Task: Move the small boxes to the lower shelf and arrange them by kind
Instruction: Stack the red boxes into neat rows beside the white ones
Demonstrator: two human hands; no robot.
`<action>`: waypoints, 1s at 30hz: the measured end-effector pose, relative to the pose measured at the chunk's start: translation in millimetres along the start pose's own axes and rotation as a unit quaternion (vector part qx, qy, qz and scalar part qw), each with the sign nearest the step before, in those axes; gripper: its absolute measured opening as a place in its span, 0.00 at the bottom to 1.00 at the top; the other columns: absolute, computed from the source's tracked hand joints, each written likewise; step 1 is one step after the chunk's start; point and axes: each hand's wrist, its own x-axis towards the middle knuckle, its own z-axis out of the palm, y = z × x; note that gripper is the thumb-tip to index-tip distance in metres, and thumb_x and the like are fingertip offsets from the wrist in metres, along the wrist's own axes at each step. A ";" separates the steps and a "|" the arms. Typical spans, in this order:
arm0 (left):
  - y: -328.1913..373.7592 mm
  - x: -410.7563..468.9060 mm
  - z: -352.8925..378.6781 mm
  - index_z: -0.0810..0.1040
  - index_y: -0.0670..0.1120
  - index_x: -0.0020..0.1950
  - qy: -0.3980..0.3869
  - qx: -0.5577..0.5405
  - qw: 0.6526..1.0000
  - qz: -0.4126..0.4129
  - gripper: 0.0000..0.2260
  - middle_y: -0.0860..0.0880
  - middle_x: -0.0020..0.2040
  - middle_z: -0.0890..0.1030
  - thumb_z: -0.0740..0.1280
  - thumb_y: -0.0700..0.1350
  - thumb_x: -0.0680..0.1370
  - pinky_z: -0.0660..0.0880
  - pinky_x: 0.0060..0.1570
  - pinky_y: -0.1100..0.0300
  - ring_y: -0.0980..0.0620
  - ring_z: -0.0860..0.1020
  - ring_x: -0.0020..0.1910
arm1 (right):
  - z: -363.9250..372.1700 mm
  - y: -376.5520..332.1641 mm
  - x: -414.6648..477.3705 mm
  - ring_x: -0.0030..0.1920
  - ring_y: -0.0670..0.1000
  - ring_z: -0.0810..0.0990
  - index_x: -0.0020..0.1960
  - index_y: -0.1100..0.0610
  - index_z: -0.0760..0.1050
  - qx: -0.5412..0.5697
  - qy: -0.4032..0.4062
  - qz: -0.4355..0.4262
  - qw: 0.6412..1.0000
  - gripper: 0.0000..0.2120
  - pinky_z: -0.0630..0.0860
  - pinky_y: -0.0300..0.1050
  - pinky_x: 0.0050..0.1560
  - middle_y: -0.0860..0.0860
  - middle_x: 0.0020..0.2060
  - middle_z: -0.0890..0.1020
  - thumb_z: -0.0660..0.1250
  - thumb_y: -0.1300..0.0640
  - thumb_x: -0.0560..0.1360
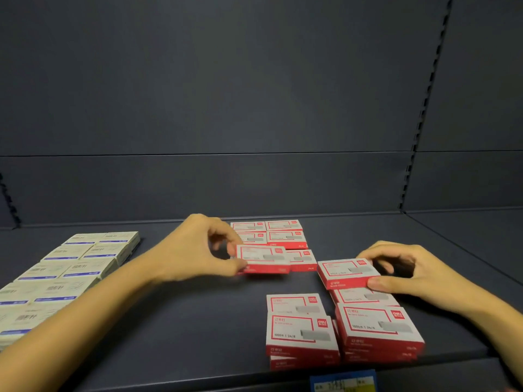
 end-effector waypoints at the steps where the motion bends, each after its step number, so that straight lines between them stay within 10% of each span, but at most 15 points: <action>1: -4.9 0.4 -2.9 0.82 0.46 0.39 0.011 0.005 1.000 -0.015 0.07 0.54 0.36 0.81 0.75 0.46 0.65 0.72 0.39 0.57 0.53 0.74 0.36 | 1.0 -2.2 4.3 0.42 0.49 0.77 0.47 0.40 0.80 -0.001 0.004 -0.002 1.000 0.12 0.75 0.46 0.44 0.45 0.46 0.81 0.71 0.47 0.64; 12: -43.2 1.1 8.7 0.84 0.52 0.39 0.016 -0.033 0.994 -0.099 0.04 0.50 0.35 0.82 0.75 0.48 0.66 0.69 0.34 0.64 0.60 0.70 0.31 | 26.3 -21.3 63.9 0.38 0.52 0.74 0.47 0.37 0.77 -0.072 0.036 -0.023 0.997 0.15 0.72 0.41 0.38 0.33 0.41 0.80 0.68 0.38 0.61; 25: -32.6 -6.2 16.2 0.81 0.54 0.45 0.084 -0.014 0.992 -0.095 0.10 0.58 0.36 0.81 0.76 0.51 0.65 0.68 0.32 0.71 0.57 0.70 0.32 | 37.8 -13.7 67.0 0.28 0.42 0.68 0.47 0.41 0.77 -0.081 0.034 0.005 0.996 0.11 0.67 0.29 0.29 0.40 0.41 0.83 0.74 0.47 0.66; 30: -3.1 -17.6 16.8 0.81 0.51 0.46 0.023 -0.052 0.998 0.000 0.14 0.55 0.41 0.80 0.75 0.53 0.64 0.73 0.43 0.64 0.55 0.75 0.40 | 23.9 -21.8 52.7 0.31 0.43 0.68 0.45 0.43 0.79 -0.053 0.058 -0.002 0.997 0.15 0.72 0.41 0.38 0.49 0.42 0.82 0.69 0.39 0.61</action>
